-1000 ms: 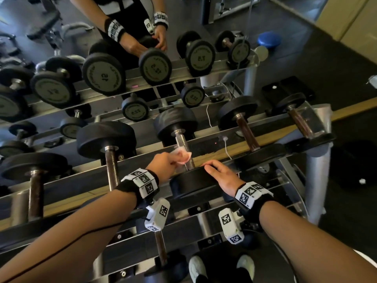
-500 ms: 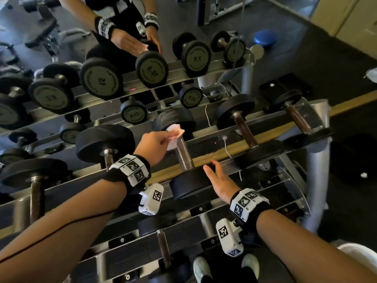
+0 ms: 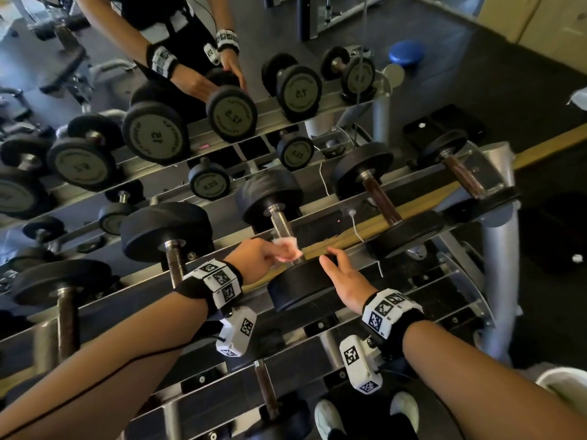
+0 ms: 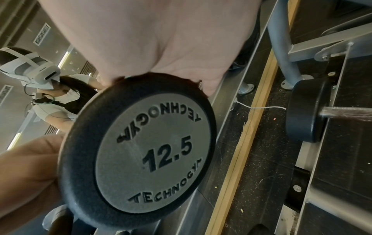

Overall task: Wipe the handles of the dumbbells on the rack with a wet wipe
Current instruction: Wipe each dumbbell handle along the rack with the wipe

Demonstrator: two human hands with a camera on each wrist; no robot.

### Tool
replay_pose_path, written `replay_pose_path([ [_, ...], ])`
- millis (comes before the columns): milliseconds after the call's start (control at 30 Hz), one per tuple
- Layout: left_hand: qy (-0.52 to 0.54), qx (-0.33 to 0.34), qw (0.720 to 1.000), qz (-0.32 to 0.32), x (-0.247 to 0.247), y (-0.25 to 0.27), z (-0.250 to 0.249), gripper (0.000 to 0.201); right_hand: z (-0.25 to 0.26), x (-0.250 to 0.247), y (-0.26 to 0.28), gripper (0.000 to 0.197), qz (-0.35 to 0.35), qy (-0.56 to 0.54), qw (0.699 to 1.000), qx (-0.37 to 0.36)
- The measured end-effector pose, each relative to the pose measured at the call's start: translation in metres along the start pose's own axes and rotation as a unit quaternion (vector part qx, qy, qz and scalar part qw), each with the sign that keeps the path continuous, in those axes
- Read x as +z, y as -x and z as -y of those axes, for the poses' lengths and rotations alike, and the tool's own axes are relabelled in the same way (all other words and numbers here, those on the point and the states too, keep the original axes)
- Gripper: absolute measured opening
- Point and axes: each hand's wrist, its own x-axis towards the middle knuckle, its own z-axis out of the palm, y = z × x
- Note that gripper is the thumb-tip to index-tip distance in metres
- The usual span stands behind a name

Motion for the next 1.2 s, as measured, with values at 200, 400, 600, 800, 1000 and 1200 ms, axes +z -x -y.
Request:
replay_pose_path([
  [200,0.079,-0.136,0.975,-0.160,-0.025,-0.003,0.008,0.024,0.000,0.000,0.000,0.052,0.002,0.001,1.000,-0.002],
  [400,0.259,-0.216,0.906,-0.255,-0.011,-0.022,0.004,0.026,-0.001,-0.001,0.001,0.046,0.000,-0.005,1.000,-0.002],
  [600,0.324,-0.178,0.909,-0.192,0.030,-0.023,-0.004,0.022,0.000,-0.002,0.000,0.048,0.010,0.006,1.000,0.005],
  [800,0.384,-0.186,0.897,-0.120,0.038,-0.007,0.002,0.009,0.003,-0.003,0.003,0.041,0.011,-0.016,1.000,0.003],
  [1000,0.491,-0.237,0.808,-0.225,0.017,-0.020,0.015,0.017,0.004,-0.006,0.003,0.044,0.022,-0.018,1.000,0.003],
  [1200,0.473,-0.203,0.821,-0.246,0.031,-0.040,0.003,0.021,0.002,-0.008,0.001,0.046,0.033,-0.006,0.999,-0.003],
])
